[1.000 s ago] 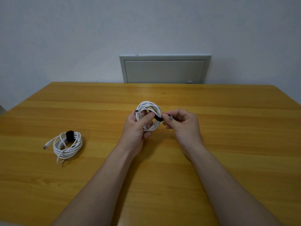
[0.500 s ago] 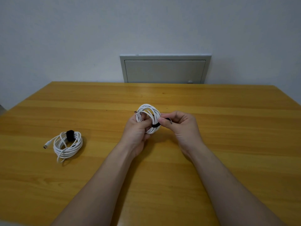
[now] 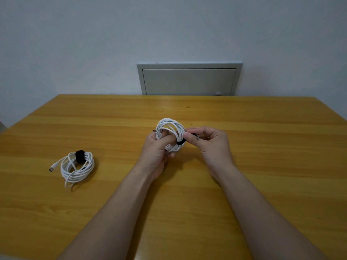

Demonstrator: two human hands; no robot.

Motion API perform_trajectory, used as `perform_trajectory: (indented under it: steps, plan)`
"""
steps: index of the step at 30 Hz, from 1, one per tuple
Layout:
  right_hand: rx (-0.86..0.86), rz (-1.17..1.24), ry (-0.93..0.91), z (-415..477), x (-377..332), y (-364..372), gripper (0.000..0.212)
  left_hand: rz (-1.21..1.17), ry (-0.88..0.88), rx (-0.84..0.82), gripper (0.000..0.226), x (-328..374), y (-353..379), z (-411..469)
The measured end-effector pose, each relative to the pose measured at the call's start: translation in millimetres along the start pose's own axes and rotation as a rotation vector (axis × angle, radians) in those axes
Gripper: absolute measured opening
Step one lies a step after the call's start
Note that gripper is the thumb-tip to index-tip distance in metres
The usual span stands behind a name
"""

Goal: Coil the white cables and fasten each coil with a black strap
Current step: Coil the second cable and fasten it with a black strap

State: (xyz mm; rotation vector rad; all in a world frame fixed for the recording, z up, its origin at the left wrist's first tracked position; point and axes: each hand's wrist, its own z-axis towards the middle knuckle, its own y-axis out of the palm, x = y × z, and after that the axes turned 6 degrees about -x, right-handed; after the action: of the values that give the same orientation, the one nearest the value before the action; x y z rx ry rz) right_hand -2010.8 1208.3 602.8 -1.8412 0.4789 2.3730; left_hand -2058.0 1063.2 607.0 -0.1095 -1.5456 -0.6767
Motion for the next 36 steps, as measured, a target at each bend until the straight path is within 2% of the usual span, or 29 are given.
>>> perform_trajectory:
  steps: [3, 6, 9, 19, 28, 36]
  plan:
    - [0.012, 0.024, -0.014, 0, -1, -1, 0.013, -0.039, 0.01, -0.058, 0.01, 3, -2, -2]
    - [0.022, 0.015, -0.031, 1, -2, -3, 0.014, -0.081, 0.017, -0.074, 0.031, 3, 1, -4]
    - [0.025, 0.013, -0.034, 1, -3, -5, 0.015, -0.095, 0.05, -0.07, 0.039, 3, 3, -5]
    - [-0.092, -0.101, -0.141, -2, -9, -7, 0.006, -0.041, 0.097, -0.01, 0.034, 5, -2, -3]
    - [-0.211, -0.252, -0.19, -3, -8, -11, 0.01, -0.041, 0.072, 0.01, 0.047, 3, -4, -3]
    - [-0.242, -0.483, -0.309, -5, -8, -10, 0.013, -0.034, 0.016, 0.166, 0.05, 0, 2, -1]
